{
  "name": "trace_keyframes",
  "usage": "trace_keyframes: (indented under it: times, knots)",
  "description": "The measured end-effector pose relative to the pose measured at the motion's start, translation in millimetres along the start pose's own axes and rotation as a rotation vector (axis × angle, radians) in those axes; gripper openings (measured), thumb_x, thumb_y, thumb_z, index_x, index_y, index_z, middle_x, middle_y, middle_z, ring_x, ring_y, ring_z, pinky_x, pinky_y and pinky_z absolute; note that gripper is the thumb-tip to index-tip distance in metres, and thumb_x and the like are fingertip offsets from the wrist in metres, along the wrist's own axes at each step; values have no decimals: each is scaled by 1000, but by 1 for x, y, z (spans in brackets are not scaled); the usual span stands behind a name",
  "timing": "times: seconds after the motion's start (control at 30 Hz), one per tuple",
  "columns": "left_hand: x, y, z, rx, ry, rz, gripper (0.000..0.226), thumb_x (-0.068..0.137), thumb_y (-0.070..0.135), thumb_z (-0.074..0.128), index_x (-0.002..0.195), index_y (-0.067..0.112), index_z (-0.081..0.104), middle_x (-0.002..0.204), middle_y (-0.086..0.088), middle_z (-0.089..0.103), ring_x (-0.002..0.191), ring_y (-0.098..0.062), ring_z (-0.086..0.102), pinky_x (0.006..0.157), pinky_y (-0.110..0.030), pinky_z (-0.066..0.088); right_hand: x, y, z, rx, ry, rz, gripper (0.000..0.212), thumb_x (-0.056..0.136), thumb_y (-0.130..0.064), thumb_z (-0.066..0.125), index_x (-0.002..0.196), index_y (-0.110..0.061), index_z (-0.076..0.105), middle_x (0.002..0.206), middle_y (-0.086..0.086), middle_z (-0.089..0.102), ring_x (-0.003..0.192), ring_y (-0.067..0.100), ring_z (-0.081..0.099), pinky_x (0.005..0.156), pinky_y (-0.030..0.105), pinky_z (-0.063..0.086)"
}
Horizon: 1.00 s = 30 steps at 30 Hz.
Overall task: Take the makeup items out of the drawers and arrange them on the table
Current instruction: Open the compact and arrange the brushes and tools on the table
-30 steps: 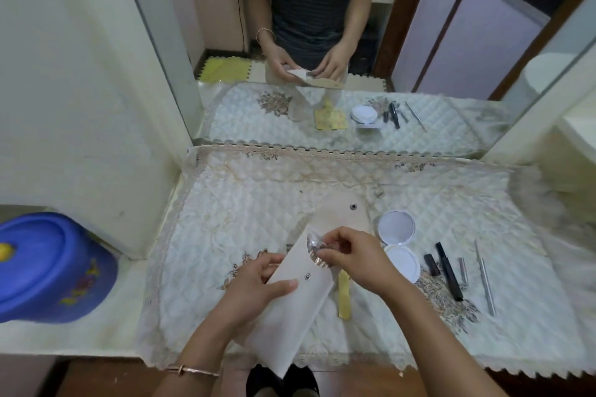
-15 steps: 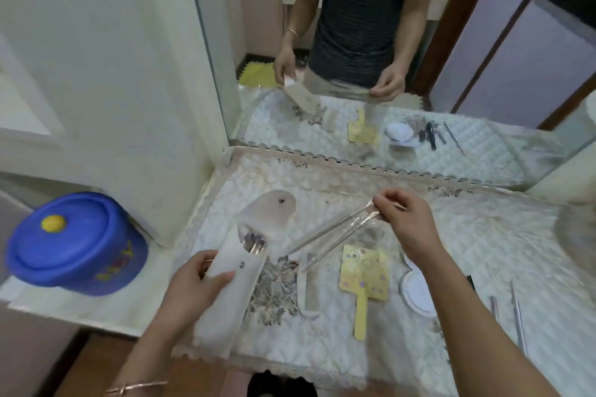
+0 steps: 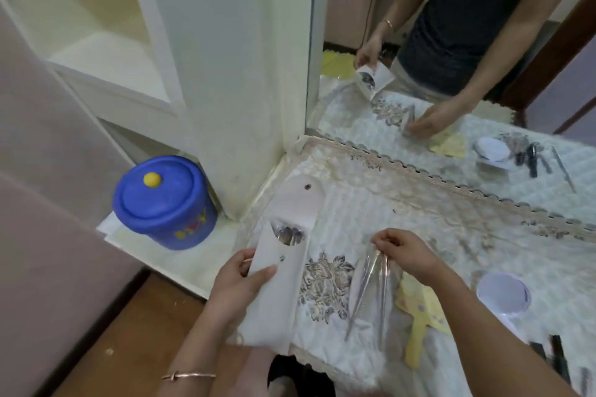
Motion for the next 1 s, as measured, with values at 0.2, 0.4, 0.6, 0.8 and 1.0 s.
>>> trace_keyframes:
  times: [0.2,0.4,0.6,0.8,1.0]
  knots:
    - [0,-1,1,-39,12,4,26,79,-1,66,103,7,58,91,-7,69,70,-17,65,55,-23,56,5,-6,20,204,4,49,18,94,-4,47,100,-2,65,79,4,57,70,12,51,67,23,43]
    - [-1,3,-3,-42,10,23,25,79,-2,65,101,7,58,86,-5,69,59,-10,67,49,-17,54,12,-45,36,-194,163,-75,30,90,-9,54,119,-3,58,123,14,59,115,26,54,97,34,42]
    - [0,-2,8,-50,-62,8,23,77,1,69,92,16,60,69,7,76,60,-10,69,53,-23,55,-35,-110,68,-85,124,-442,7,80,-19,69,86,-21,71,78,-12,63,70,-8,55,64,1,39]
    - [-4,-1,23,-28,-196,21,30,69,6,77,94,18,64,83,-1,77,72,-16,71,59,-28,56,-43,-113,78,-61,51,-374,11,73,-20,76,74,-24,65,84,-2,55,69,4,49,64,7,39]
    - [-6,-4,20,21,-214,49,32,55,23,81,84,27,70,88,-3,76,78,-20,70,70,-36,56,-44,-103,82,204,-50,-259,16,80,-13,68,65,-16,64,70,-5,61,64,8,53,60,8,43]
Point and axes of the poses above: each hand's wrist, its own x-axis towards the middle knuckle, its own z-axis out of the palm, y = z × x, the point moved 8 cm from there along x, towards the middle knuckle
